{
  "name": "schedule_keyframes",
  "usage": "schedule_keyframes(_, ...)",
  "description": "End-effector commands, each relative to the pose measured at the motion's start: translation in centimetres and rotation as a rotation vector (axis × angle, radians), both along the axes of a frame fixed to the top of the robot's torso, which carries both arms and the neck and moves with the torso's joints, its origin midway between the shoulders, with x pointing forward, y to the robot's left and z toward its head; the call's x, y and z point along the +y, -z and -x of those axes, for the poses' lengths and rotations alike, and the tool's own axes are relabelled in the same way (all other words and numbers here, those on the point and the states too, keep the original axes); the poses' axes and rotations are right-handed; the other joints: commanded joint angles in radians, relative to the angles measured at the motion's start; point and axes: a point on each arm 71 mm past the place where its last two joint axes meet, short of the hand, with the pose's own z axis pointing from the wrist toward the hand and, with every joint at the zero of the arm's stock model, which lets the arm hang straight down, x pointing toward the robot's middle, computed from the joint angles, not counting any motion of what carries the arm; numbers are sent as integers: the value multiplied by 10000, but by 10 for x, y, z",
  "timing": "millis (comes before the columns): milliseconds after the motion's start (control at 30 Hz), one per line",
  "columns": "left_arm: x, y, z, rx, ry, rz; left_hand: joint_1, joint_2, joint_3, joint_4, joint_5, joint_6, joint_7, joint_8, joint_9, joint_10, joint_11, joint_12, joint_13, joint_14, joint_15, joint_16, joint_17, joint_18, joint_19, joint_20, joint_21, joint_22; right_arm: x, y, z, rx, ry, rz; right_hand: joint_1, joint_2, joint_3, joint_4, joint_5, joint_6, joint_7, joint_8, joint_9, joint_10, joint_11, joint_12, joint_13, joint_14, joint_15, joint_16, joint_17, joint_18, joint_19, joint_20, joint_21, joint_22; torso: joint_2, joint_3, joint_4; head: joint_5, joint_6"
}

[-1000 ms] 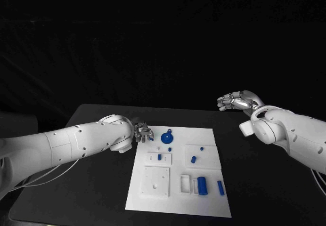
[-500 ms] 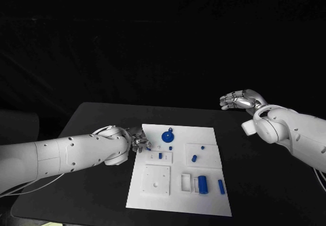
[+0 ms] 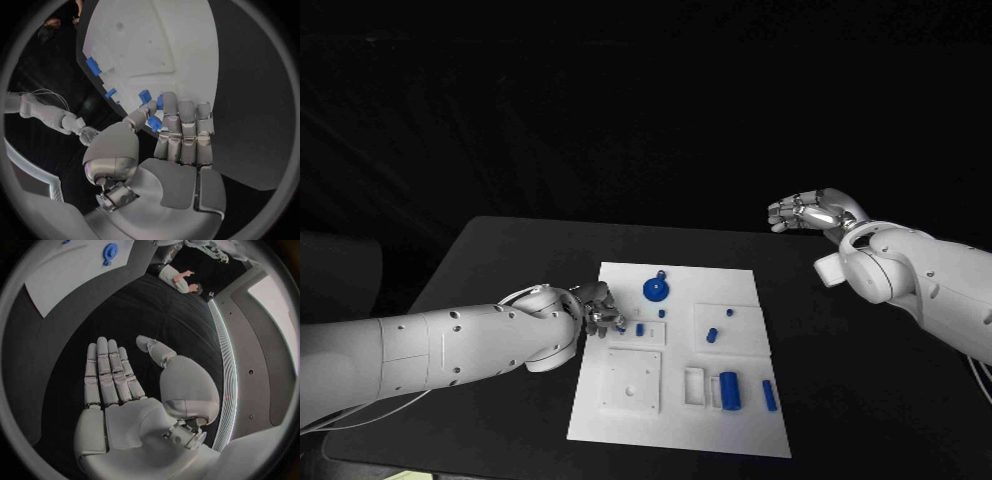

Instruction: Assemble the parts on the task board

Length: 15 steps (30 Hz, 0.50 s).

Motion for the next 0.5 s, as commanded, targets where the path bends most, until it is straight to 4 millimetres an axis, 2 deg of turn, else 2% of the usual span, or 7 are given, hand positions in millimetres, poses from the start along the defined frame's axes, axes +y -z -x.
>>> schedule_keyframes(33,-2,-1,0,-128,77,-117,98,6,45,1,55,521,-416,42,12,577,-480,-30,16,268,-212,37,13,-33,76,-856,52,211,1,0,0,-33,-133,44,31,-37,-67,6,64,-76,-3,49,-13,59,-23,-41,-14,-55,33,-40,-4,-90,-77,-14,-42,12,8,11,-5,1,-32)
schedule_keyframes(500,-3,2,1,198,218,-323,95,9,44,-4,92,537,-422,40,5,590,-487,-19,40,280,-216,52,24,-31,83,-860,60,214,1,0,1,-26,-140,44,33,-41,-68,9,67,-75,-3,53,-16,62,-24,-45,-17,-55,33,-41,-2,-90,-78,-15,-41,16,8,8,-5,-5,-44)
